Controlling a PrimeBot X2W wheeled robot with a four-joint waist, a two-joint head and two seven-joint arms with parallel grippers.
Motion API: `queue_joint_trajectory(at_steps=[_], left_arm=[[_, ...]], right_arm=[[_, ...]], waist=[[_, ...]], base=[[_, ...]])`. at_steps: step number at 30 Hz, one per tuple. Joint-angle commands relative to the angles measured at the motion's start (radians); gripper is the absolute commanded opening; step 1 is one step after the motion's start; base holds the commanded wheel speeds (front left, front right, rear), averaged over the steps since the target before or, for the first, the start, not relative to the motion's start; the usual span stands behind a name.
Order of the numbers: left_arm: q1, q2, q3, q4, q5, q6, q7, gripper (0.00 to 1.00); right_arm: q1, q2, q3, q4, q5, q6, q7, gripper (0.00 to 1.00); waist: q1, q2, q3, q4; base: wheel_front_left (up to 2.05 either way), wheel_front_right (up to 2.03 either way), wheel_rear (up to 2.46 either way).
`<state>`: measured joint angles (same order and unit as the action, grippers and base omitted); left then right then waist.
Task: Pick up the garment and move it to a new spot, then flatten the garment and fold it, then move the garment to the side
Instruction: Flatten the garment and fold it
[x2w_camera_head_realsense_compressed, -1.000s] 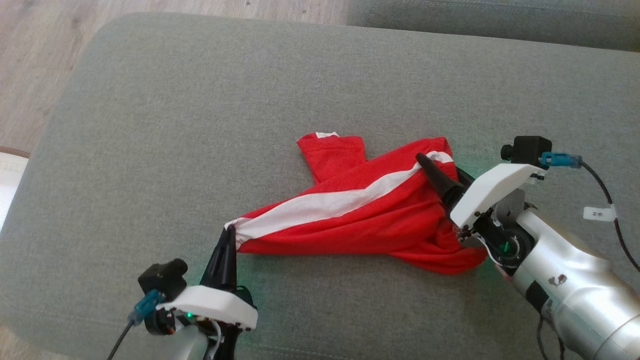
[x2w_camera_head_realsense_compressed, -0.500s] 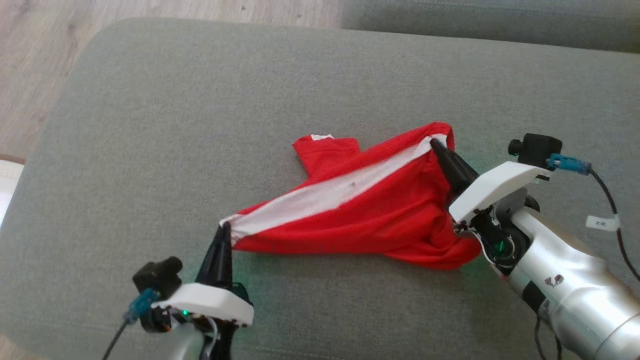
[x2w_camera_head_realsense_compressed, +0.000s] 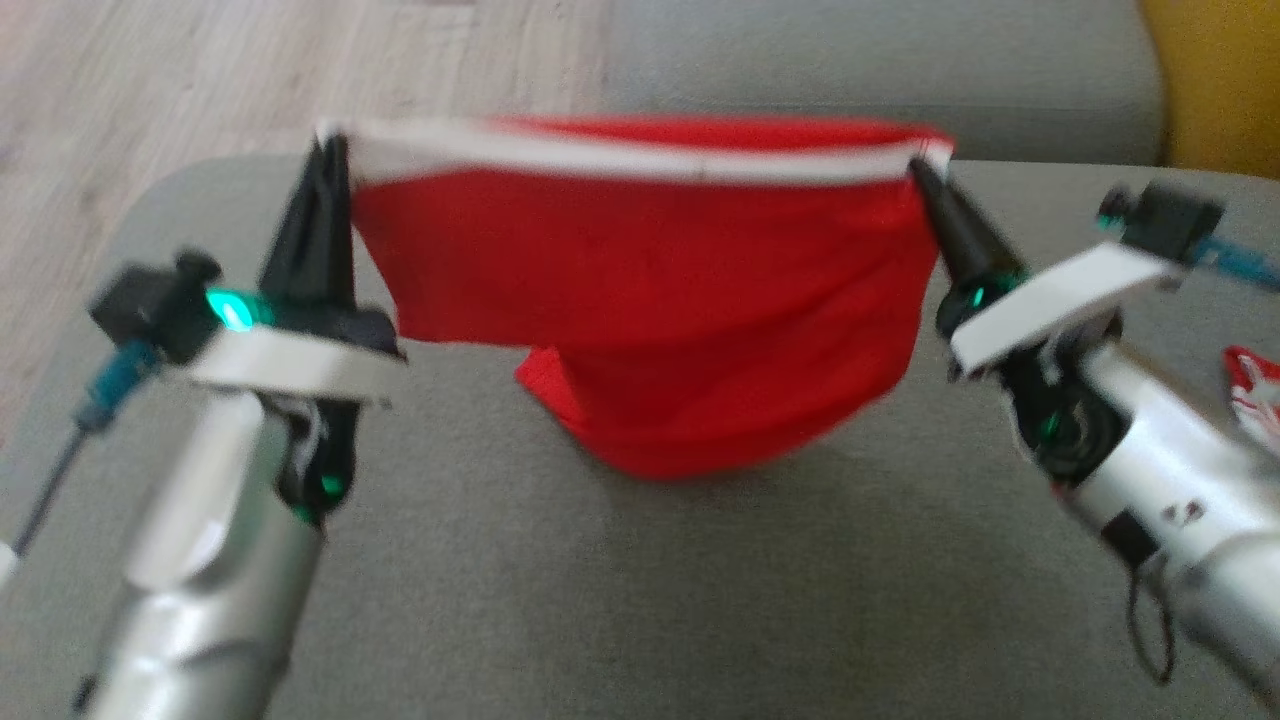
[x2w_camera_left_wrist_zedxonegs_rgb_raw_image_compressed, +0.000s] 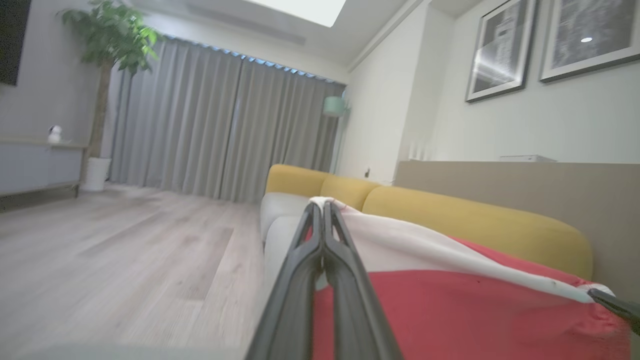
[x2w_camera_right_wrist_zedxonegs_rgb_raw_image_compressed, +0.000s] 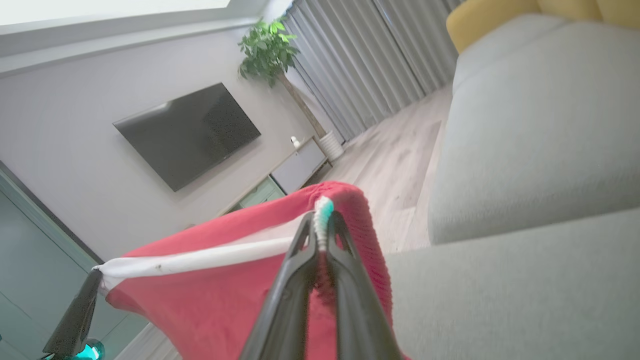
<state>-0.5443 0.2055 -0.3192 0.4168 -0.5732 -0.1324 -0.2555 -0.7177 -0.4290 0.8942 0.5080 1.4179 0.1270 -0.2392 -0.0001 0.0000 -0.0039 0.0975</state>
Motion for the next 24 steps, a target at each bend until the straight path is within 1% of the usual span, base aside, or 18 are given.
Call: queue_joint_trajectory(at_steps=[1,6,9,11,14,16,18,21,22,23,24], left_arm=[[-0.085,0.049,0.017,-0.041,-0.015,0.002,-0.005,0.0],[-0.21,0.111,-0.005,-0.06,-0.067,0.002,0.034,0.0],[-0.275,0.137,-0.002,-0.046,-0.063,0.003,0.054,0.0],[-0.317,0.142,-0.002,-0.025,-0.059,0.009,0.074,0.0],[-0.379,0.136,-0.003,0.027,-0.06,0.014,0.096,0.0],[-0.42,0.14,-0.013,0.078,-0.04,0.016,0.093,0.0],[-0.463,0.131,-0.017,0.133,-0.029,0.017,0.08,0.0],[-0.543,0.117,-0.024,0.205,0.003,0.024,0.043,0.0],[-0.573,0.114,-0.019,0.223,0.015,0.033,0.026,0.0],[-0.573,0.114,-0.019,0.223,0.015,0.033,0.026,0.0],[-0.602,0.11,-0.01,0.234,0.029,0.043,0.012,0.0]], right_arm=[[-0.069,-0.034,-0.022,-0.048,-0.007,0.004,-0.014,0.0],[-0.147,-0.092,-0.041,-0.109,-0.017,0.004,0.024,0.0],[-0.205,-0.111,-0.043,-0.112,-0.039,0.004,0.058,0.0],[-0.25,-0.112,-0.043,-0.094,-0.061,0.004,0.077,0.0],[-0.322,-0.086,-0.045,-0.033,-0.091,0.004,0.098,0.0],[-0.377,-0.054,-0.034,0.021,-0.126,0.004,0.101,0.0],[-0.434,-0.023,-0.016,0.083,-0.172,0.004,0.096,0.0],[-0.53,0.018,-0.009,0.174,-0.249,0.004,0.036,0.0],[-0.562,0.03,-0.013,0.202,-0.275,0.004,0.015,0.0],[-0.562,0.03,-0.013,0.202,-0.275,0.004,0.015,0.0],[-0.59,0.041,-0.019,0.231,-0.301,0.004,-0.001,0.0]], waist=[[0.0001,0.0,-0.021,-0.027],[0.0001,0.0,-0.019,-0.051],[0.0001,0.0,-0.001,-0.059],[0.0001,0.0,0.025,-0.062],[0.0001,0.0,0.076,-0.065],[0.0001,0.0,0.111,-0.067],[0.0001,0.0,0.141,-0.066],[0.0001,0.0,0.181,-0.058],[0.0001,0.0,0.193,-0.056],[0.0001,0.0,0.193,-0.056],[0.0001,0.0,0.201,-0.053]], base=[[0.0,0.0,0.0],[0.0,0.0,0.0],[0.0,0.0,0.0],[0.0,0.0,0.0],[0.0,0.0,0.0],[0.0,0.0,0.0],[0.0,0.0,0.0],[0.0,0.0,0.0],[0.0,0.0,0.0],[0.0,0.0,0.0],[0.0,0.0,0.0]])
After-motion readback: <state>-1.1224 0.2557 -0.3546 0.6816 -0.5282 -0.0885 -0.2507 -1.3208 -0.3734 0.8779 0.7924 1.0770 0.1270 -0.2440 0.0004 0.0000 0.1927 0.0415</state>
